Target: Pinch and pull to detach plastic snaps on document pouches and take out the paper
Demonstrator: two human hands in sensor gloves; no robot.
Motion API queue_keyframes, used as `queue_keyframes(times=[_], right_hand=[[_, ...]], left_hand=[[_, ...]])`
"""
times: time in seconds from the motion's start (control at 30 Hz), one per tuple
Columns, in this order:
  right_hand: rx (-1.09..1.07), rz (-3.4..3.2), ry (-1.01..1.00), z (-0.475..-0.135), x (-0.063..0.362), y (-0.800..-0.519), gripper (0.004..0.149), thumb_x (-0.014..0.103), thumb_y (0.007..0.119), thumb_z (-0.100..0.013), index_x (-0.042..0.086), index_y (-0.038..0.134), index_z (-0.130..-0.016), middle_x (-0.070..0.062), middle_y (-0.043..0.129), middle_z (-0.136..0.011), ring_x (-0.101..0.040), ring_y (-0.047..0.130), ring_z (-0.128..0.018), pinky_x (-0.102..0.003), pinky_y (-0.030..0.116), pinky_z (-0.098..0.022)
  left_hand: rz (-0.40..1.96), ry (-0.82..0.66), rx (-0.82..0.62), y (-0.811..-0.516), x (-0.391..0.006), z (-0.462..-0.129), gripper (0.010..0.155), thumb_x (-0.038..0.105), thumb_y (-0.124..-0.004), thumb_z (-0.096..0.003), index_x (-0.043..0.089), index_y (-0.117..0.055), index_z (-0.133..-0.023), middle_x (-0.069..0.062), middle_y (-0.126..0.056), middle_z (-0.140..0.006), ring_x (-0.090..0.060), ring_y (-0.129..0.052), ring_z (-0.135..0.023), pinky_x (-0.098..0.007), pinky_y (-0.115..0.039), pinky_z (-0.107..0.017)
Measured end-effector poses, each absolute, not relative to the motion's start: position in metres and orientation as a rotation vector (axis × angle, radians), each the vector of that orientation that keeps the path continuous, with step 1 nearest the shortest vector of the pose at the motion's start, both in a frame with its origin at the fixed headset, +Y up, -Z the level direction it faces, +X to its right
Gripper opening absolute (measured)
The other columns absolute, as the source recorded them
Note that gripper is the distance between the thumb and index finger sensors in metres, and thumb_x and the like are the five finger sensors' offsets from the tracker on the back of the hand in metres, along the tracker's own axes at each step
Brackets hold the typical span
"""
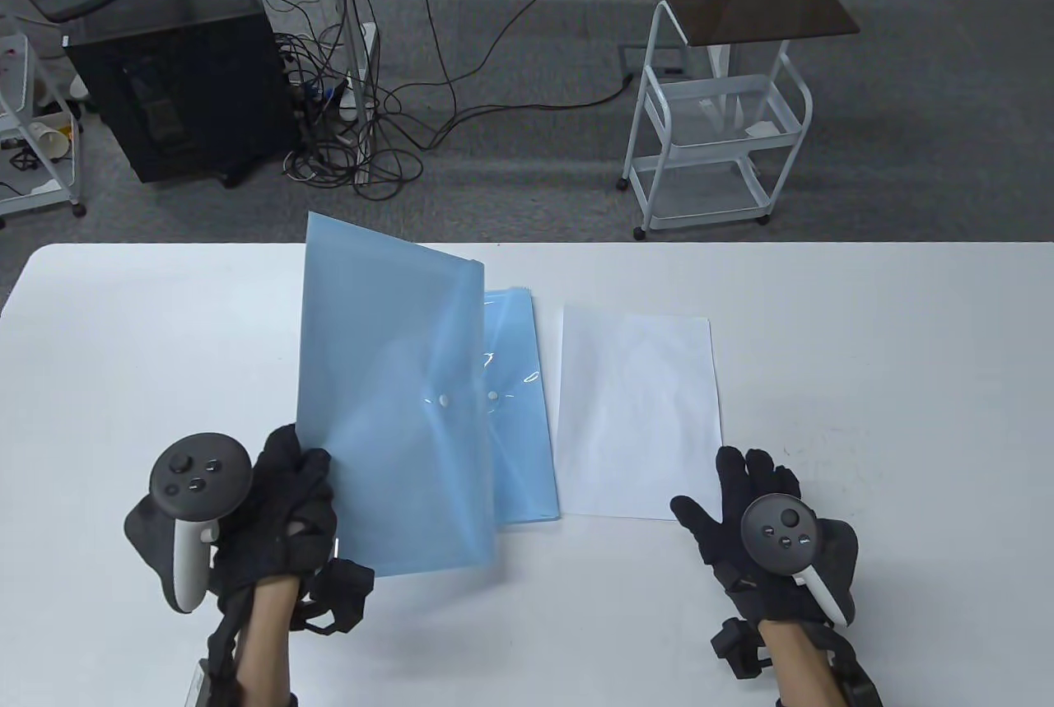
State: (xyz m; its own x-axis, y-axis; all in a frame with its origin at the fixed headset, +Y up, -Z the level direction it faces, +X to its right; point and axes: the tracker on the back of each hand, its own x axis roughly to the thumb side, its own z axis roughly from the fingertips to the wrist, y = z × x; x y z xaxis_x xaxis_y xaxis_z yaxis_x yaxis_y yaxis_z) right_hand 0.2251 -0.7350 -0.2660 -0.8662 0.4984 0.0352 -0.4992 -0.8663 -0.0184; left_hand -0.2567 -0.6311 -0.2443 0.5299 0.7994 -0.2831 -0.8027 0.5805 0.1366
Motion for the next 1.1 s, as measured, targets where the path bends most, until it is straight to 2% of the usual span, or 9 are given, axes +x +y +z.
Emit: queue_keyframes(times=[0.23,0.37,0.57,0.87,1.1], right_hand=[[0.059,2.624,-0.023,-0.265,0.220,-0.737,0.087,0.063,0.068,-0.055,0.006,0.043,-0.116,-0.040,0.040,-0.120,-0.072,0.039,-0.098,-0.090,0.039,-0.054],[0.068,2.637,-0.017,-0.265,0.216,-0.738,0.087,0.063,0.068,-0.055,0.006,0.043,-0.116,-0.040,0.040,-0.120,-0.073,0.039,-0.098,-0.090,0.039,-0.054],[0.079,2.651,-0.009,-0.265,0.212,-0.739,0.087,0.063,0.068,-0.055,0.006,0.043,-0.116,-0.040,0.040,-0.120,-0.072,0.039,-0.098,-0.090,0.039,-0.054],[0.171,2.673,0.011,-0.259,0.196,-0.735,0.088,0.062,0.068,-0.055,0.006,0.043,-0.116,-0.041,0.039,-0.120,-0.073,0.039,-0.097,-0.090,0.039,-0.053],[0.286,2.691,0.132,-0.259,0.172,-0.734,0.089,0.061,0.070,-0.055,0.004,0.040,-0.116,-0.043,0.036,-0.119,-0.075,0.038,-0.096,-0.089,0.041,-0.054]], left_hand=[[1.188,0.290,-0.199,-0.694,-0.229,-0.245,0.047,0.024,-0.071,-0.0566,0.009,-0.064,-0.101,-0.007,-0.094,-0.084,-0.023,-0.108,-0.050,-0.034,-0.092,-0.035],[1.275,0.283,-0.304,-0.719,-0.218,-0.243,0.047,0.024,-0.070,-0.0570,0.009,-0.063,-0.101,-0.006,-0.093,-0.085,-0.022,-0.108,-0.051,-0.034,-0.092,-0.036],[1.334,0.319,-0.386,-0.753,-0.216,-0.240,0.048,0.024,-0.069,-0.0573,0.009,-0.061,-0.102,-0.006,-0.091,-0.086,-0.022,-0.108,-0.052,-0.035,-0.092,-0.037],[1.235,0.389,-0.430,-0.778,-0.219,-0.237,0.048,0.024,-0.070,-0.0568,0.009,-0.062,-0.101,-0.006,-0.093,-0.085,-0.023,-0.109,-0.054,-0.035,-0.094,-0.037],[1.151,0.421,-0.445,-0.785,-0.218,-0.239,0.049,0.025,-0.072,-0.0566,0.008,-0.062,-0.101,-0.010,-0.093,-0.088,-0.025,-0.110,-0.058,-0.037,-0.095,-0.038]])
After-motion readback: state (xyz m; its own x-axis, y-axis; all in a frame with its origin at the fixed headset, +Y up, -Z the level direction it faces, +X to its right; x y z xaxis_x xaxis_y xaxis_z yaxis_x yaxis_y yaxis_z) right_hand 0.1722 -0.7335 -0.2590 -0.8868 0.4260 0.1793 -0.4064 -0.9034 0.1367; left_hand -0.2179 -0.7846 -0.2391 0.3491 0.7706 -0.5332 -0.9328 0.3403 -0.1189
